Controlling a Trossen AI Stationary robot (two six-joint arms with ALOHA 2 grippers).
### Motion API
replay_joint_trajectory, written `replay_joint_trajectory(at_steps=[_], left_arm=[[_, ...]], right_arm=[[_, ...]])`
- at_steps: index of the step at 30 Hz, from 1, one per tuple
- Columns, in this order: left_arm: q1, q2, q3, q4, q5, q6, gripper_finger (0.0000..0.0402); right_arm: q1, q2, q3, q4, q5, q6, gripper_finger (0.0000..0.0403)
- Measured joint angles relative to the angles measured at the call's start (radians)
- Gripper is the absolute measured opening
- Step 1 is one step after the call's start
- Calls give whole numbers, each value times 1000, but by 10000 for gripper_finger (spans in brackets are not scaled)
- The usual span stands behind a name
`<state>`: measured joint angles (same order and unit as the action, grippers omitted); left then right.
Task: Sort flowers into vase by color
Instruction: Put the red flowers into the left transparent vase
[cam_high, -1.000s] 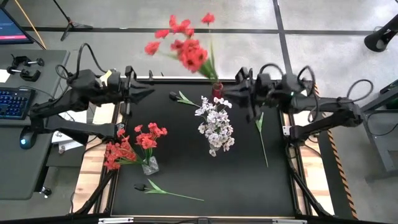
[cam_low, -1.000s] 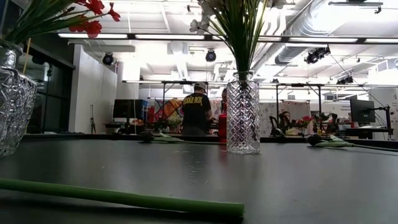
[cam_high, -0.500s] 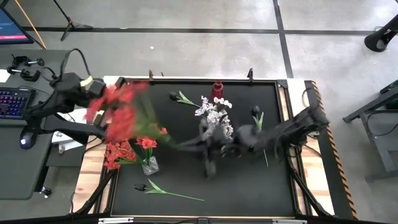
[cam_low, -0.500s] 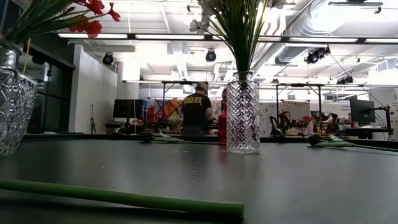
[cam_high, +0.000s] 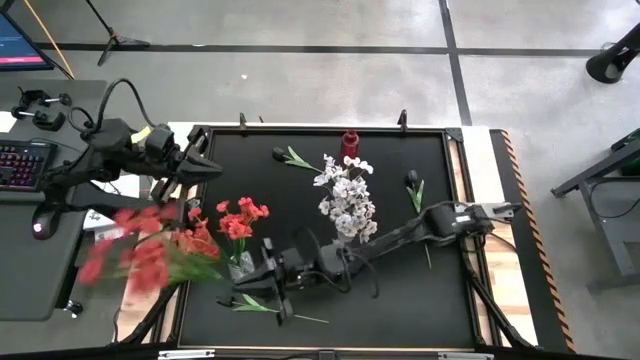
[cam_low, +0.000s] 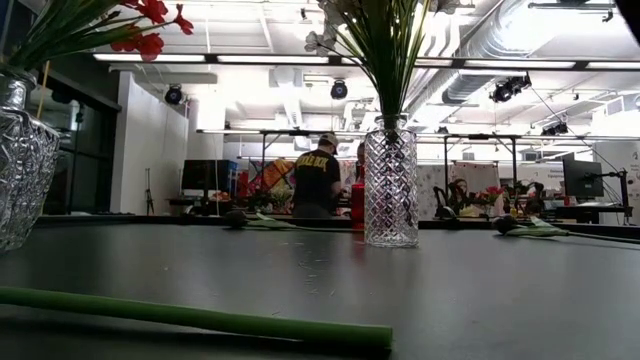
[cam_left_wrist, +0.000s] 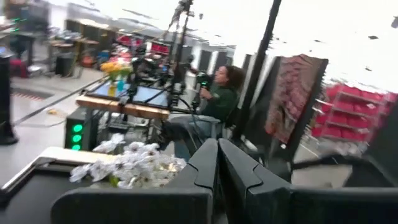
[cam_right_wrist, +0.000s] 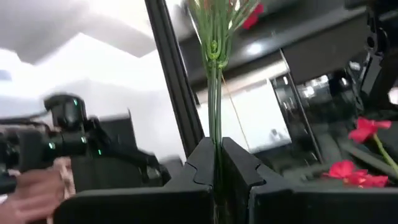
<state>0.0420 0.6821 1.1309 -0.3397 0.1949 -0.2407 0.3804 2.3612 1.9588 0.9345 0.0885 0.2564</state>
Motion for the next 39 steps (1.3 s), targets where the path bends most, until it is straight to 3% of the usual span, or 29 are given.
replay_joint_trajectory(at_steps=[5,8,12,19,31,35,39], left_arm=[[0,5,0,0,-106,-67,0],[0,5,0,0,-127,-82,0],[0,5,0,0,-128,-69,0],[0,5,0,-1,-129,-45,0],[0,-12,0,-10,-129,-30,0],[0,-19,0,-68,-130,45,0],[0,-49,0,-84,-211,85,0]], right_arm=[[-11,193,71,337,41,33,0],[-21,282,145,411,82,57,0],[-32,377,262,346,143,32,0],[-72,425,399,35,171,-14,0],[-119,427,396,13,178,12,0],[-119,427,396,33,162,-5,0],[-118,427,396,39,190,-32,0]])
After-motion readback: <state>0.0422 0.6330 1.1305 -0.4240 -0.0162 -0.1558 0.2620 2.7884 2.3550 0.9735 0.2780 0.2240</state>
